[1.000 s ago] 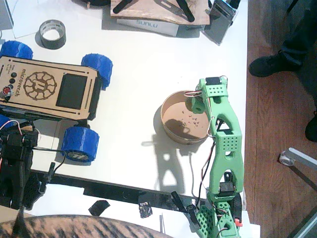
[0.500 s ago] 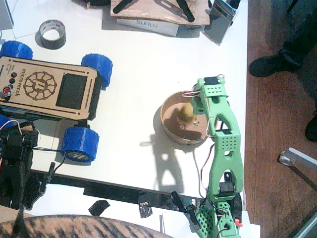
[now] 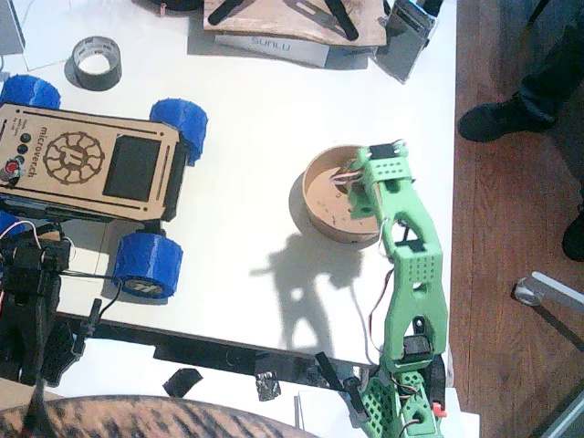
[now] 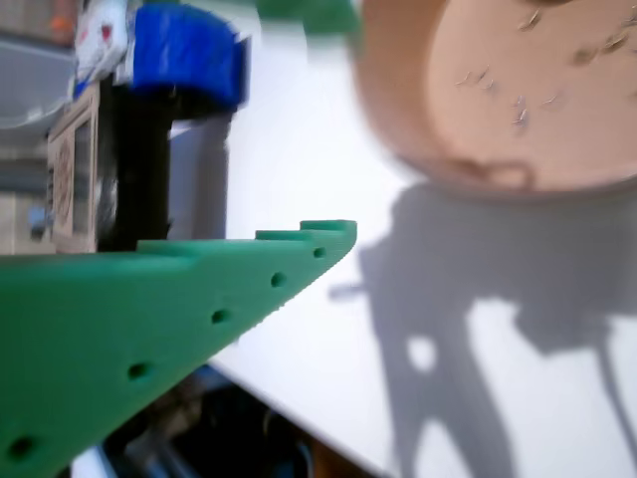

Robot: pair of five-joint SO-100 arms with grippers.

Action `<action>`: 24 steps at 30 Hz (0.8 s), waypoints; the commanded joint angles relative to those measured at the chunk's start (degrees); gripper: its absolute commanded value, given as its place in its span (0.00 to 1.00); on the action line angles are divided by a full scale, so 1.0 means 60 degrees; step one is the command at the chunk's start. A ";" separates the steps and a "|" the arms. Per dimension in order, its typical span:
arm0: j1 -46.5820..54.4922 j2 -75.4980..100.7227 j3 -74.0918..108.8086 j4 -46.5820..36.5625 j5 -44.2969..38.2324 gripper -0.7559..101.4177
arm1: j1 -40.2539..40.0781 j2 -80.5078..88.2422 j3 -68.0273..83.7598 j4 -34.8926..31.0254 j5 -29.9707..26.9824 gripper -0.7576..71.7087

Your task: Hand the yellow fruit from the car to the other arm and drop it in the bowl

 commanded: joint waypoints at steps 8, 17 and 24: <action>-0.0059 0.0894 0.0322 0.0088 0.0073 0.01 | -0.1904 0.6665 0.6094 -0.2285 -0.1465 0.05; 0.0000 0.0894 0.0322 0.0088 0.0073 0.02 | -0.3267 1.3477 1.1938 -0.4409 -0.1743 0.01; 0.0015 0.0894 0.0322 0.0088 0.0073 0.01 | -0.3296 1.7739 1.4824 -0.5376 -0.2007 0.01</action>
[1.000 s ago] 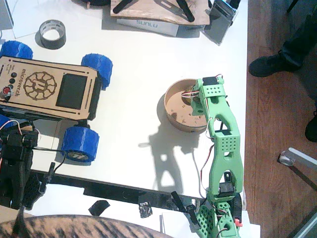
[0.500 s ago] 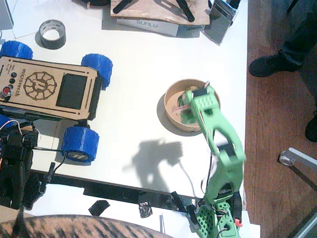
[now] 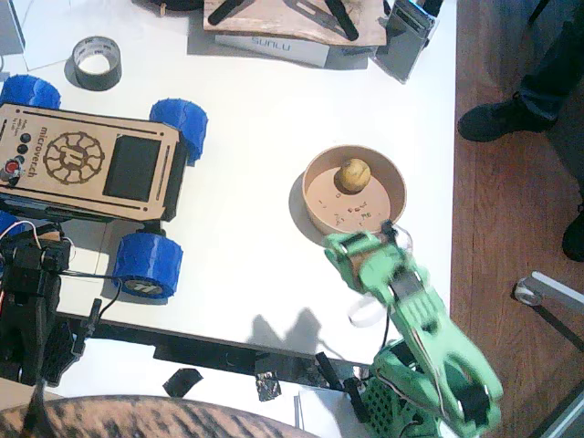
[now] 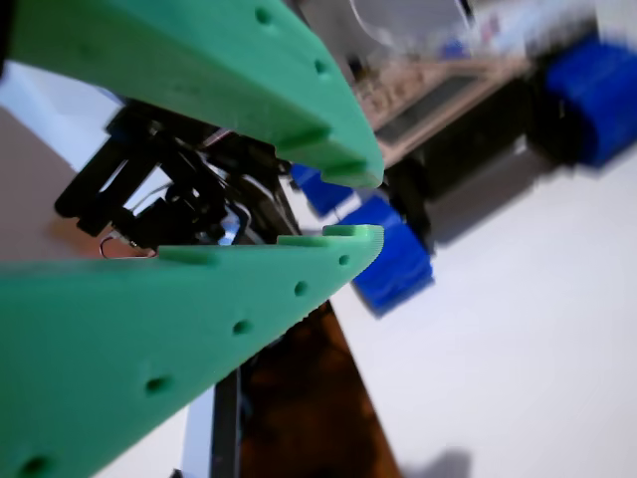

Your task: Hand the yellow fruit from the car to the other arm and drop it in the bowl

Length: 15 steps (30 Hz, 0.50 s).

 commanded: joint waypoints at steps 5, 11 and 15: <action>0.0015 0.0894 0.0322 0.0073 0.0059 0.01 | 0.0337 0.3516 0.2300 -0.0337 -0.0190 0.01; 0.0015 0.0894 0.0322 0.0073 0.0059 0.01 | 0.0820 0.4893 0.3633 0.0381 -0.0352 0.01; 0.0015 0.0894 0.0322 0.0073 0.0059 0.01 | 0.1348 0.4878 0.4365 0.0278 -0.0688 0.01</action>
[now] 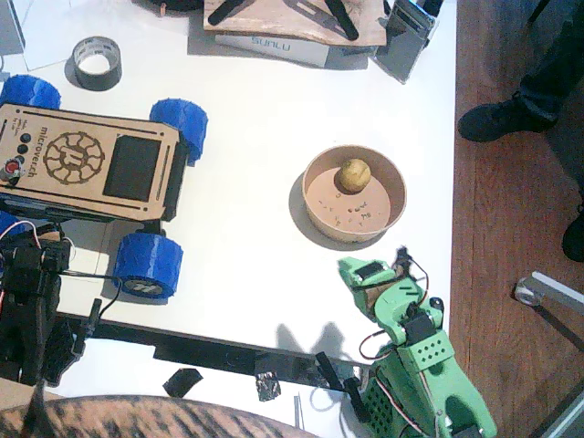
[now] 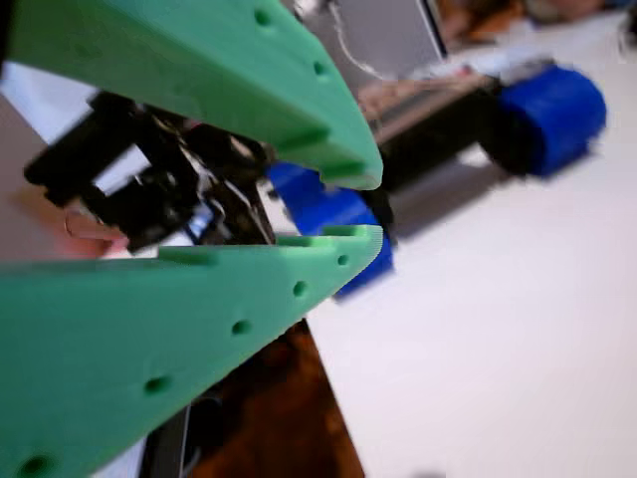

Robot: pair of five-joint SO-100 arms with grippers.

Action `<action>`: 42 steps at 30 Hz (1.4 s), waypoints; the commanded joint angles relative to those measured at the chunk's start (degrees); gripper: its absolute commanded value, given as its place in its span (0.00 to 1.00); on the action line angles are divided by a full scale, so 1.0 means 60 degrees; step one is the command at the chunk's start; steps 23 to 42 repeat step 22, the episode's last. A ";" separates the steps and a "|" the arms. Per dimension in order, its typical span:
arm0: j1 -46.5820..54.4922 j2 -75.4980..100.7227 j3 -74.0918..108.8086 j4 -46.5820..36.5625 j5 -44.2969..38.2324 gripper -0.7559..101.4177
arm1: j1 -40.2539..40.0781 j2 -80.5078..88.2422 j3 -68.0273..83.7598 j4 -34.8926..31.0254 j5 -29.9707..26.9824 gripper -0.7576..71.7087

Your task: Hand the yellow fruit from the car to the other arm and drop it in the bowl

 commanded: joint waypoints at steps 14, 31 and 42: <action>0.0015 0.0894 0.0322 0.0059 0.0059 0.01 | 0.0132 0.0103 0.0220 0.0146 -0.0703 0.01; -0.0015 0.0894 0.0322 0.0059 0.0059 0.01 | 0.0015 0.0103 0.0249 0.0161 -0.0806 0.01; -0.0015 0.0894 0.0322 0.0059 0.0059 0.01 | 0.0015 0.0103 0.0249 0.0161 -0.0806 0.01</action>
